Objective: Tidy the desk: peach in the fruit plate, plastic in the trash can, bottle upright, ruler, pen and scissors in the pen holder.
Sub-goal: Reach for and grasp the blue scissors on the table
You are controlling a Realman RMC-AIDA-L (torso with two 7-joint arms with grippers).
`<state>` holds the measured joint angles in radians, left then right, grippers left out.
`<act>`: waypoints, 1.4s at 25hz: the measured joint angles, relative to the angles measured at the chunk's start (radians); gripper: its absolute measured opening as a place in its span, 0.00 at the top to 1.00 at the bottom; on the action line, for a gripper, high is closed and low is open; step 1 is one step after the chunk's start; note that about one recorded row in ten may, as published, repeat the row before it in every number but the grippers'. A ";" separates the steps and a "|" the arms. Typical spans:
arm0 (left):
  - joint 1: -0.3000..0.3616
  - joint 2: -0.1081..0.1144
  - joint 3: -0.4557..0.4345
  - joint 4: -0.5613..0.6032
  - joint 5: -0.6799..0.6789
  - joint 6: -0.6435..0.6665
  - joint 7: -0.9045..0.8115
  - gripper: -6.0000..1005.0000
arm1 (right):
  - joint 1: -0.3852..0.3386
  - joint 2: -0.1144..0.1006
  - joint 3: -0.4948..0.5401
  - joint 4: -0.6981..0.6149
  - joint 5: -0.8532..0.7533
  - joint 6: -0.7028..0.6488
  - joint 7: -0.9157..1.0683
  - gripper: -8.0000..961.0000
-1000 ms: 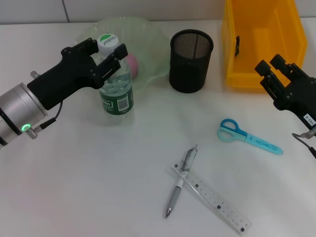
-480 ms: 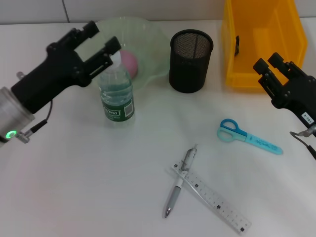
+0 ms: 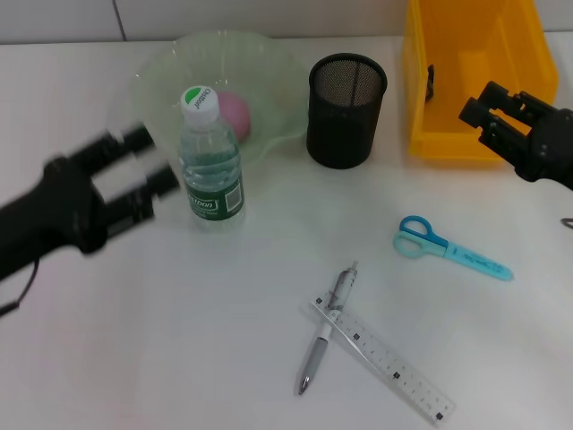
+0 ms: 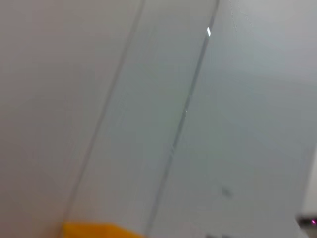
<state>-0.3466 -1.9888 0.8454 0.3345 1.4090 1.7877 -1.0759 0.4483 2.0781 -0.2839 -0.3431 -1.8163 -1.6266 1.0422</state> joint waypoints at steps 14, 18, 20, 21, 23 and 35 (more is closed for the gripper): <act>0.030 -0.007 0.002 0.003 0.227 -0.066 0.013 0.29 | 0.022 -0.005 -0.619 -1.162 -0.440 -0.204 1.091 0.44; 0.014 -0.010 0.004 0.003 0.248 -0.069 0.010 0.29 | 0.068 -0.002 -0.817 -1.290 -0.646 -0.248 1.225 0.31; 0.014 -0.010 0.004 0.003 0.248 -0.069 0.010 0.29 | 0.095 -0.001 -0.898 -1.279 -0.732 -0.241 1.263 0.23; 0.009 -0.011 0.004 0.003 0.250 -0.072 0.009 0.29 | 0.105 -0.001 -0.924 -1.259 -0.757 -0.233 1.272 0.19; 0.008 -0.012 0.004 0.003 0.250 -0.074 0.008 0.29 | 0.133 0.000 -0.978 -1.191 -0.812 -0.207 1.291 0.20; 0.004 -0.026 0.004 0.003 0.252 -0.109 0.004 0.30 | 0.250 0.004 -1.066 -0.811 -0.867 0.038 1.308 0.22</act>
<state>-0.3426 -2.0144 0.8498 0.3374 1.6612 1.6783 -1.0715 0.6981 2.0817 -1.3503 -1.1541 -2.6832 -1.5883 2.3501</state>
